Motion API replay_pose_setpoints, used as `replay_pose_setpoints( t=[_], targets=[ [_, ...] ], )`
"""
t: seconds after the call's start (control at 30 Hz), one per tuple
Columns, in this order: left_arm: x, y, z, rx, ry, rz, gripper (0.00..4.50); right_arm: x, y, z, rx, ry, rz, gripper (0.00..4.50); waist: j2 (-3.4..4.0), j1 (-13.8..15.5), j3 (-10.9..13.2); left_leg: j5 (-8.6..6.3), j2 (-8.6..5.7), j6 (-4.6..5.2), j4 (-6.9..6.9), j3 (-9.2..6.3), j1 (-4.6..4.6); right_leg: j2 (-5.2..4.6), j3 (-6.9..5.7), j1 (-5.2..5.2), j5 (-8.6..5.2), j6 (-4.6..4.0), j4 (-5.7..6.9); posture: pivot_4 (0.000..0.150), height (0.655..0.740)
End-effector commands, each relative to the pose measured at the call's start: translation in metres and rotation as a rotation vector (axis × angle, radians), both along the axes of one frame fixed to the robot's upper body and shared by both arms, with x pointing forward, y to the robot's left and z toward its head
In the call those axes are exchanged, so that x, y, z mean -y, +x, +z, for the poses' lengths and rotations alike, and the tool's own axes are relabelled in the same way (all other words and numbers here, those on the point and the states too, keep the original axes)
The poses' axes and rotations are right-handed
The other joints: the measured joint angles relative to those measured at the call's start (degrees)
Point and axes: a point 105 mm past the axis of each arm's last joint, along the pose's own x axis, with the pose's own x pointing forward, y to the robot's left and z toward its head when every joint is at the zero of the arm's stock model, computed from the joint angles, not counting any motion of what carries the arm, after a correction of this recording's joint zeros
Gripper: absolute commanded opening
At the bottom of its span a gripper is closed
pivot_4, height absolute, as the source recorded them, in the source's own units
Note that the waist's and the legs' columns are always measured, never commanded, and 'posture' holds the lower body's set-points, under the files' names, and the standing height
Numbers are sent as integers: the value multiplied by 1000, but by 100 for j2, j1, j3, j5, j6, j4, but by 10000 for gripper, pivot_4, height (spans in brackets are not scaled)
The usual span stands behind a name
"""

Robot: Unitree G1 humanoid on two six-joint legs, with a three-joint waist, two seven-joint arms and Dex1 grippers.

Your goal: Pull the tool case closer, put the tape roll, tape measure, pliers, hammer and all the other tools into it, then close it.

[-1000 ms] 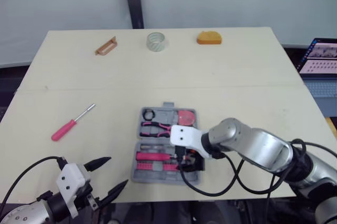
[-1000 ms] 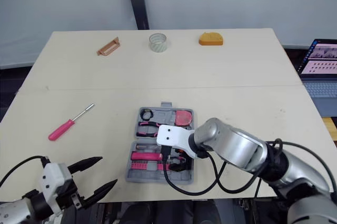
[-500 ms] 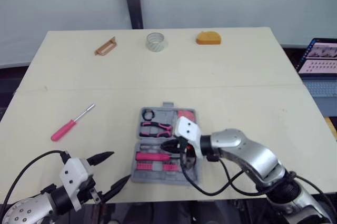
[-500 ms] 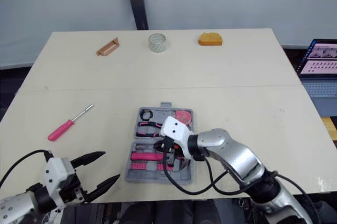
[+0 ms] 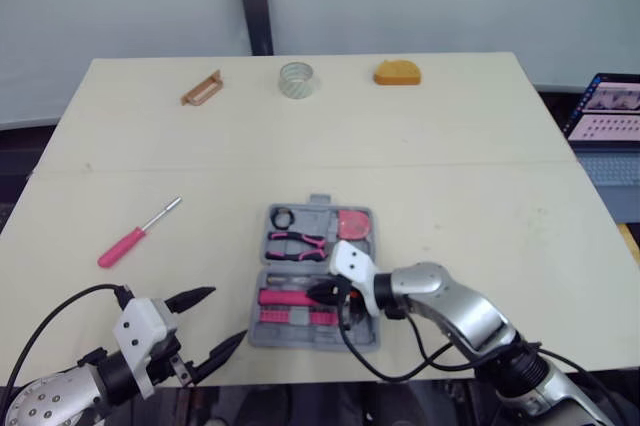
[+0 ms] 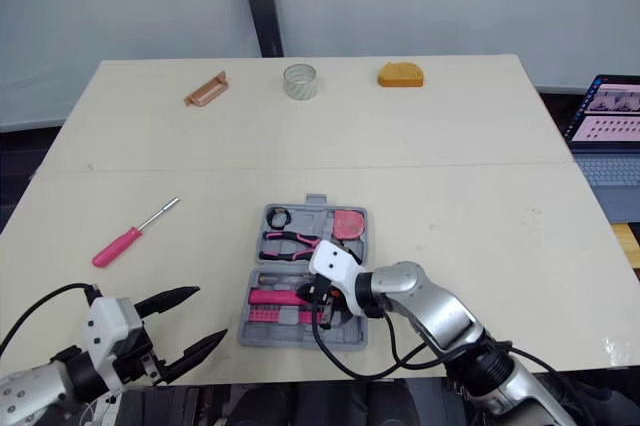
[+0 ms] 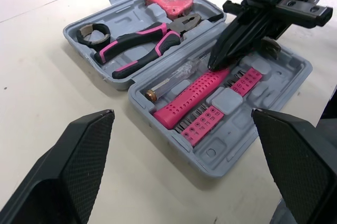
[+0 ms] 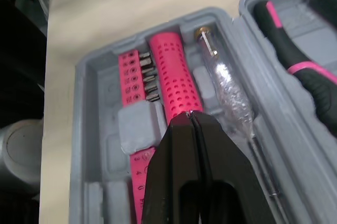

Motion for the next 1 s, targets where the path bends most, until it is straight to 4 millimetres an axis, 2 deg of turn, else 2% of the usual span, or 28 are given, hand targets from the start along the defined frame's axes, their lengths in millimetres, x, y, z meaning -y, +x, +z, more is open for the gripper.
replay_pose_setpoints(
  t=[0.03, 0.33, 0.67, 0.9, 1.0],
  targets=[
    [0, -1, 3, 15, 11, 3, 45000, -3, -4, -4, 4, 3, 24, 608, 0, -1, 0, 0, 0, 0, 0, 0, 0, 0, 1, 0, 0, 0, 0, 1500, 7400],
    [2, -1, 3, 16, 8, 0, 45000, 1, -4, -20, -2, -56, 17, 608, -5, -1, -3, 0, 0, 0, 0, 0, 5, 0, 1, 4, 0, 0, 0, 1500, 7400],
    [3, 0, 3, 19, 7, -2, 45000, 26, -9, -59, -31, -235, -3, 608, -12, 6, -48, 0, 0, 0, -4, 0, 18, 0, 1, 16, 0, 0, -1, 1500, 7400],
    [2, 0, 4, 17, 9, -8, 45000, 37, -9, -73, -78, -302, -41, 608, 1, 12, -123, -3, 0, 4, -8, -13, 40, 0, -5, 55, -1, -1, -22, 1500, 7400],
    [2, 1, 4, 18, 8, -11, 45000, 43, -13, -81, -101, -342, -43, 608, 6, 21, -141, -7, -1, 7, -25, -12, 90, 1, -6, 109, -3, -4, -46, 1500, 7400]
  ],
)
